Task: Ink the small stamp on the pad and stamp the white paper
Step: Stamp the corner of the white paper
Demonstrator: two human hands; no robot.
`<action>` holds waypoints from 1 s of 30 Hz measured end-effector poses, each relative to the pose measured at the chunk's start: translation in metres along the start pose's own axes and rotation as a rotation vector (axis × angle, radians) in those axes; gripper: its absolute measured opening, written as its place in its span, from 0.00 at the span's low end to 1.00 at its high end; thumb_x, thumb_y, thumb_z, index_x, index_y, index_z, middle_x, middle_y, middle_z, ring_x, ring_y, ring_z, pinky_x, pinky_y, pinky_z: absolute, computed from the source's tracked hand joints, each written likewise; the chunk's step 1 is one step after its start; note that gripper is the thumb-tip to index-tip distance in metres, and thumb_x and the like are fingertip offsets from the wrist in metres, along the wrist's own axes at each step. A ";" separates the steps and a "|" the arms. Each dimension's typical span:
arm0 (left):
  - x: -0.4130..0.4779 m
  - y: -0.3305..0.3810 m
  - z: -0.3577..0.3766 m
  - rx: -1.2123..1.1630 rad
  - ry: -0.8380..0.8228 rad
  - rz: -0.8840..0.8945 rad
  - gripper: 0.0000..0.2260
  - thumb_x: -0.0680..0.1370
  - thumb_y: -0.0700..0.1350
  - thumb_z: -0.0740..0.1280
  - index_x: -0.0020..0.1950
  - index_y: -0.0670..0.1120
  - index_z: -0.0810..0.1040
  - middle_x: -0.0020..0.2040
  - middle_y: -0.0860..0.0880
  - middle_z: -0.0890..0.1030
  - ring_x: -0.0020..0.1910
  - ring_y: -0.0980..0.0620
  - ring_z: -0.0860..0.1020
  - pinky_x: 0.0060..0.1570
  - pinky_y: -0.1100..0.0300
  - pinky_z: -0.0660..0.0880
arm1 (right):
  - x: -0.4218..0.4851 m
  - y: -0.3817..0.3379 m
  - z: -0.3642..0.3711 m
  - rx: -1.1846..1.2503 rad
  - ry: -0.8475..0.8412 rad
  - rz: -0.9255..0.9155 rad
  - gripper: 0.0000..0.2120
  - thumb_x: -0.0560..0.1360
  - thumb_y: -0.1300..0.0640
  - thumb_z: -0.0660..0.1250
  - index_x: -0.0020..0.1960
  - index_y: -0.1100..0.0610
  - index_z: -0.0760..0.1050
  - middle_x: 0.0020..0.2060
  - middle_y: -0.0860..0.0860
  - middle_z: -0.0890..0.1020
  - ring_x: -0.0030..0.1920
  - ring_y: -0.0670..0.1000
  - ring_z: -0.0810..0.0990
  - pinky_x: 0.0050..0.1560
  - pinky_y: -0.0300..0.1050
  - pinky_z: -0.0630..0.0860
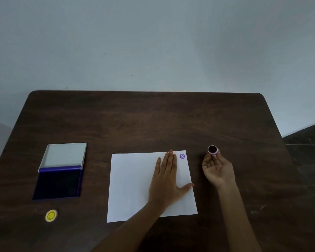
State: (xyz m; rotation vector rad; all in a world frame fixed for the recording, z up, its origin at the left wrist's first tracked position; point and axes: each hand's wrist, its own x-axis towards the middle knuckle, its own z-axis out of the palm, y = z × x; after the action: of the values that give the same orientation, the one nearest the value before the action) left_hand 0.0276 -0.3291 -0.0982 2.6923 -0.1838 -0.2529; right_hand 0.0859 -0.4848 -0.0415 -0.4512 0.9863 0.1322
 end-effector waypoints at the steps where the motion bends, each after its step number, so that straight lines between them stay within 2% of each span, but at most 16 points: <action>1: 0.000 0.000 0.000 -0.003 -0.003 -0.004 0.46 0.68 0.73 0.52 0.73 0.48 0.36 0.76 0.50 0.40 0.74 0.50 0.40 0.71 0.52 0.37 | 0.000 0.000 0.000 0.001 0.001 0.000 0.05 0.74 0.60 0.63 0.44 0.62 0.75 0.42 0.55 0.78 0.43 0.48 0.76 0.40 0.40 0.74; 6: 0.000 0.000 0.000 0.001 -0.004 0.012 0.46 0.68 0.73 0.52 0.73 0.47 0.37 0.76 0.49 0.40 0.74 0.49 0.41 0.73 0.50 0.39 | -0.003 0.000 -0.001 0.011 -0.015 -0.003 0.05 0.74 0.60 0.63 0.45 0.62 0.75 0.42 0.55 0.78 0.43 0.49 0.76 0.40 0.40 0.74; 11: 0.000 0.000 -0.002 0.001 -0.009 0.029 0.45 0.69 0.72 0.53 0.73 0.45 0.38 0.76 0.47 0.43 0.74 0.49 0.42 0.72 0.50 0.37 | -0.017 0.002 -0.001 0.021 -0.066 -0.023 0.06 0.74 0.61 0.62 0.42 0.61 0.75 0.41 0.54 0.78 0.41 0.49 0.76 0.39 0.40 0.73; 16: -0.001 0.002 -0.006 0.045 -0.017 0.027 0.45 0.69 0.72 0.53 0.73 0.45 0.39 0.76 0.47 0.44 0.74 0.48 0.42 0.68 0.46 0.31 | -0.037 0.006 -0.003 0.033 -0.103 -0.052 0.05 0.74 0.62 0.62 0.42 0.62 0.75 0.41 0.55 0.78 0.41 0.48 0.76 0.39 0.40 0.73; 20: -0.004 0.002 -0.021 0.047 0.055 0.027 0.44 0.69 0.71 0.52 0.73 0.46 0.40 0.76 0.47 0.45 0.75 0.48 0.43 0.66 0.46 0.27 | -0.052 0.011 -0.006 0.011 -0.122 -0.071 0.05 0.74 0.62 0.62 0.42 0.61 0.75 0.41 0.54 0.78 0.41 0.48 0.76 0.40 0.40 0.73; 26: -0.018 -0.028 -0.062 0.042 0.227 -0.010 0.36 0.74 0.66 0.49 0.74 0.46 0.47 0.76 0.47 0.48 0.74 0.48 0.46 0.67 0.49 0.31 | -0.078 0.038 -0.006 -0.045 -0.173 -0.061 0.06 0.74 0.61 0.63 0.41 0.61 0.77 0.36 0.55 0.82 0.39 0.49 0.78 0.38 0.38 0.75; 30: -0.040 -0.065 -0.085 0.005 0.292 -0.039 0.27 0.78 0.58 0.54 0.73 0.46 0.54 0.76 0.47 0.55 0.75 0.50 0.49 0.70 0.53 0.37 | -0.094 0.073 0.003 -0.105 -0.232 -0.021 0.08 0.74 0.62 0.63 0.40 0.62 0.78 0.31 0.55 0.84 0.36 0.48 0.80 0.32 0.36 0.80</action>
State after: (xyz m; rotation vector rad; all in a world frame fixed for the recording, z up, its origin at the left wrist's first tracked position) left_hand 0.0122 -0.2294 -0.0439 2.7009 -0.0440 0.1304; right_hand 0.0138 -0.4086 0.0155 -0.5292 0.7489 0.2136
